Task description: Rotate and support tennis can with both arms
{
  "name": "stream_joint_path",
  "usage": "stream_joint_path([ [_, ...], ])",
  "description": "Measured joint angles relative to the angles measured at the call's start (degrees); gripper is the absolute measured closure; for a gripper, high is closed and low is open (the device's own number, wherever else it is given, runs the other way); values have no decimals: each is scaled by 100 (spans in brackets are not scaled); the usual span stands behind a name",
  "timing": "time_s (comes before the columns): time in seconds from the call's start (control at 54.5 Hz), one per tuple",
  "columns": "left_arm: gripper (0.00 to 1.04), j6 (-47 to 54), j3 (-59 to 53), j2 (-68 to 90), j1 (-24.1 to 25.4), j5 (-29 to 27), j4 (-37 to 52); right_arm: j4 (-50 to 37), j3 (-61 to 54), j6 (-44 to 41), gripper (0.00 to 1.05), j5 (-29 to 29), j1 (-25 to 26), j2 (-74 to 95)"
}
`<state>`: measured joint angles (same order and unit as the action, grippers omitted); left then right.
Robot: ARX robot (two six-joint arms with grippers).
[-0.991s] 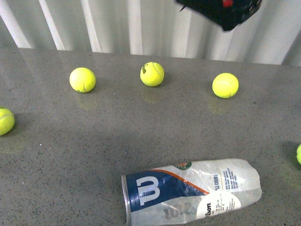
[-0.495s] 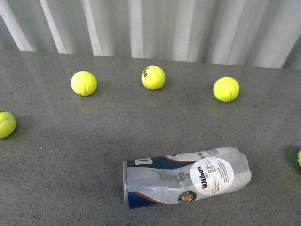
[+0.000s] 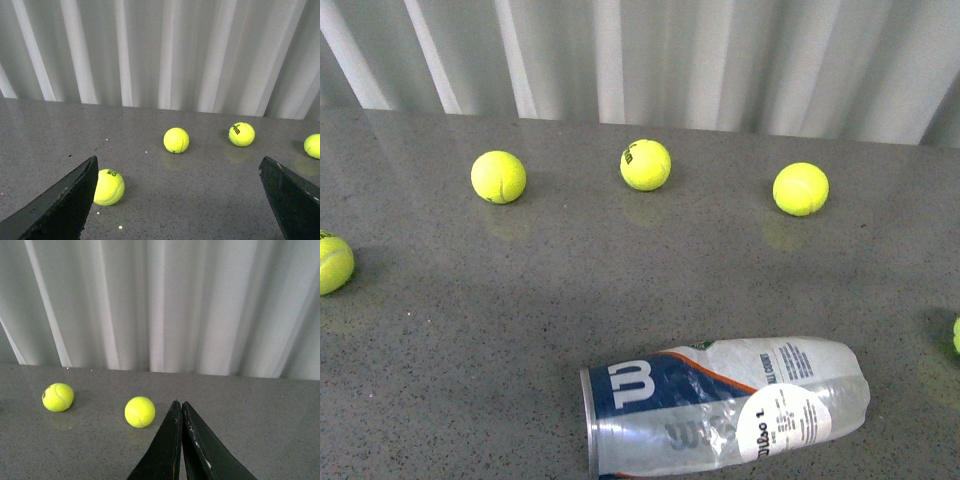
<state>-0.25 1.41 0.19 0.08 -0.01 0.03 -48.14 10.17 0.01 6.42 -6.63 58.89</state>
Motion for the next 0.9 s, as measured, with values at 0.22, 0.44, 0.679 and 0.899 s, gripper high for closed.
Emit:
stream_joint_path([
  [0.22, 7, 0, 0, 0, 0, -2, 0, 367, -396, 0, 101, -256, 221, -737],
  [0.44, 7, 0, 0, 0, 0, 0, 0, 772, -691, 0, 101, -612, 651, -1451],
  [0.679, 7, -2, 0, 2, 0, -2, 0, 1156, -988, 0, 101, -632, 651, -2109],
  [0.899, 7, 0, 0, 0, 0, 0, 0, 1985, -990, 0, 101, -632, 651, -3018],
])
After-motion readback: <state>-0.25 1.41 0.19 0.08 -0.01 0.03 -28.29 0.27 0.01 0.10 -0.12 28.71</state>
